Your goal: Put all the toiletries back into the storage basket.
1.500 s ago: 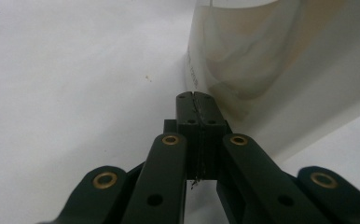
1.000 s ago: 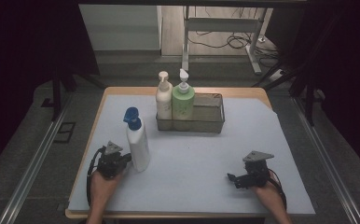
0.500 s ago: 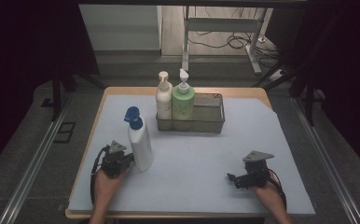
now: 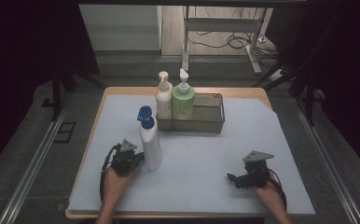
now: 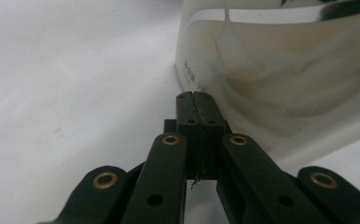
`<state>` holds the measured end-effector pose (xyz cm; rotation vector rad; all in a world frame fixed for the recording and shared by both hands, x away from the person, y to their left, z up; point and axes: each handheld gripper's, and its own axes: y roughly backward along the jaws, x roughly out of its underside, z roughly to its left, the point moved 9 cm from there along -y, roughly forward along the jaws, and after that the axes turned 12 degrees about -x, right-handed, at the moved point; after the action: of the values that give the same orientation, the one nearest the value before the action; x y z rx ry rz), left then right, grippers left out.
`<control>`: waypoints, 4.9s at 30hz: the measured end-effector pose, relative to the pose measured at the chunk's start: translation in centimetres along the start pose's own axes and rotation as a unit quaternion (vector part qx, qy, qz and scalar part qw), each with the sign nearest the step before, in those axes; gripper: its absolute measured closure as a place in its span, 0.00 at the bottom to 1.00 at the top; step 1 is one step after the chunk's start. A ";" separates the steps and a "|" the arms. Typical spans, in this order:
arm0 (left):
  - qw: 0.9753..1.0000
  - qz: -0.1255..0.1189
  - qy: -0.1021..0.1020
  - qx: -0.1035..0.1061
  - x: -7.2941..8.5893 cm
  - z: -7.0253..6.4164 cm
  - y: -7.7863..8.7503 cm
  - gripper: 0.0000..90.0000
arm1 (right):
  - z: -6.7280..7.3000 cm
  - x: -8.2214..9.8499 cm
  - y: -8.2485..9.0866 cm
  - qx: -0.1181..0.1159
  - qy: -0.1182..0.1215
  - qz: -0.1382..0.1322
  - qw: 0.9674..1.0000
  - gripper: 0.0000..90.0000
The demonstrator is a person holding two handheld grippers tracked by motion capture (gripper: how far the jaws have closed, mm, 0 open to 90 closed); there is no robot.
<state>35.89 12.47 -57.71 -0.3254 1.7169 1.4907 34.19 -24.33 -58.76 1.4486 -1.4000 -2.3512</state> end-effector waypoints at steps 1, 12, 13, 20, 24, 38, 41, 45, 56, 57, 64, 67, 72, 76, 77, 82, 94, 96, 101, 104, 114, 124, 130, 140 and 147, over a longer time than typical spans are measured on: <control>1.000 -0.001 -0.001 0.001 -0.1 -0.2 -0.1 0.99 | 0.0 0.0 0.0 0.000 0.000 0.000 1.000 0.00; 1.000 -0.002 -0.019 0.018 -0.3 -2.2 -0.2 0.99 | 0.0 0.0 0.0 0.000 0.000 0.000 1.000 0.00; 1.000 -0.002 -0.022 0.021 -0.4 -2.5 -0.3 0.99 | 0.0 0.0 0.0 0.001 0.000 0.000 1.000 0.00; 0.998 0.001 -0.052 0.040 -0.5 -4.7 -0.6 0.99 | 0.0 0.0 0.0 0.001 0.000 0.000 1.000 0.00; 0.997 0.004 -0.063 0.049 -0.6 -5.8 -1.0 0.99 | 0.0 0.0 0.0 0.000 0.000 0.000 1.000 0.00; 0.995 0.000 -0.081 0.061 -1.1 -7.4 -1.4 0.99 | 0.0 0.0 0.0 0.000 0.001 0.001 1.000 0.00; 0.994 -0.003 -0.081 0.069 -1.3 -8.0 -1.6 0.99 | 0.0 0.0 0.0 0.000 0.001 0.001 1.000 0.00; 0.994 -0.003 -0.080 0.072 -1.3 -8.0 -1.6 0.99 | 0.0 0.0 0.0 -0.001 0.001 0.002 1.000 0.00; 0.993 -0.008 -0.107 0.054 -1.0 -8.4 -0.6 0.77 | 0.0 0.0 0.0 0.001 -0.001 0.004 1.000 0.00; 0.993 -0.008 -0.105 0.053 -1.0 -8.3 -0.5 0.73 | 0.0 0.0 0.0 0.001 -0.001 0.004 1.000 0.00; 0.995 -0.010 -0.094 0.043 -0.7 -7.5 0.3 0.53 | 0.0 -0.1 0.0 0.002 -0.005 0.005 1.000 0.00; 0.996 -0.010 -0.083 0.038 -0.5 -7.3 0.5 0.44 | 0.0 -0.1 0.0 0.002 -0.006 0.006 1.000 0.00; 0.997 -0.003 -0.070 0.036 0.0 -6.8 0.9 0.32 | 0.3 -0.1 0.1 -0.001 -0.006 0.009 1.000 0.00; 0.997 0.001 -0.063 0.032 0.7 -6.3 1.2 0.23 | 0.8 -0.3 0.2 -0.003 0.005 0.007 1.000 0.00; 0.998 0.003 -0.062 0.031 0.9 -6.2 1.2 0.21 | 0.9 -0.5 0.3 -0.002 0.007 0.006 1.000 0.00; 0.998 0.007 -0.052 0.022 1.8 -5.5 1.7 0.15 | 1.6 -1.2 0.7 -0.009 0.017 -0.004 1.000 0.00; 0.998 0.016 -0.063 0.000 3.1 -4.9 1.9 0.13 | 3.4 -3.3 1.4 -0.035 0.039 -0.024 0.998 0.00; 0.998 0.015 -0.064 -0.003 3.1 -4.8 1.9 0.13 | 3.7 -3.6 1.5 -0.039 0.041 -0.027 0.998 0.00; 0.998 0.013 -0.061 -0.008 3.1 -4.8 1.9 0.13 | 4.2 -4.7 1.6 -0.048 0.046 -0.031 0.997 0.00; 0.998 0.012 -0.058 -0.014 3.2 -4.7 1.9 0.13 | 4.5 -5.5 1.7 -0.055 0.046 -0.036 0.997 0.00; 0.999 0.011 -0.047 -0.025 3.6 -3.9 2.3 0.13 | 5.9 -8.1 1.5 -0.077 0.045 -0.049 0.995 0.00; 0.999 0.011 -0.044 -0.022 3.7 -3.9 2.3 0.13 | 7.3 -10.5 0.2 -0.092 0.051 -0.053 0.993 0.00; 0.999 0.012 -0.043 -0.020 3.7 -3.9 2.3 0.13 | 8.5 -12.4 -0.6 -0.099 0.057 -0.057 0.992 0.00; 0.999 0.012 -0.043 -0.020 3.7 -3.9 2.3 0.13 | 10.3 -15.5 -1.4 -0.106 0.076 -0.067 0.989 0.02; 0.999 0.012 -0.043 -0.020 3.7 -3.9 2.3 0.13 | 10.9 -17.1 -2.2 -0.106 0.077 -0.070 0.989 0.06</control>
<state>30.47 10.66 -58.91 -0.2588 1.6307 1.5362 36.67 -7.97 -46.88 1.6724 -1.0079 -2.3213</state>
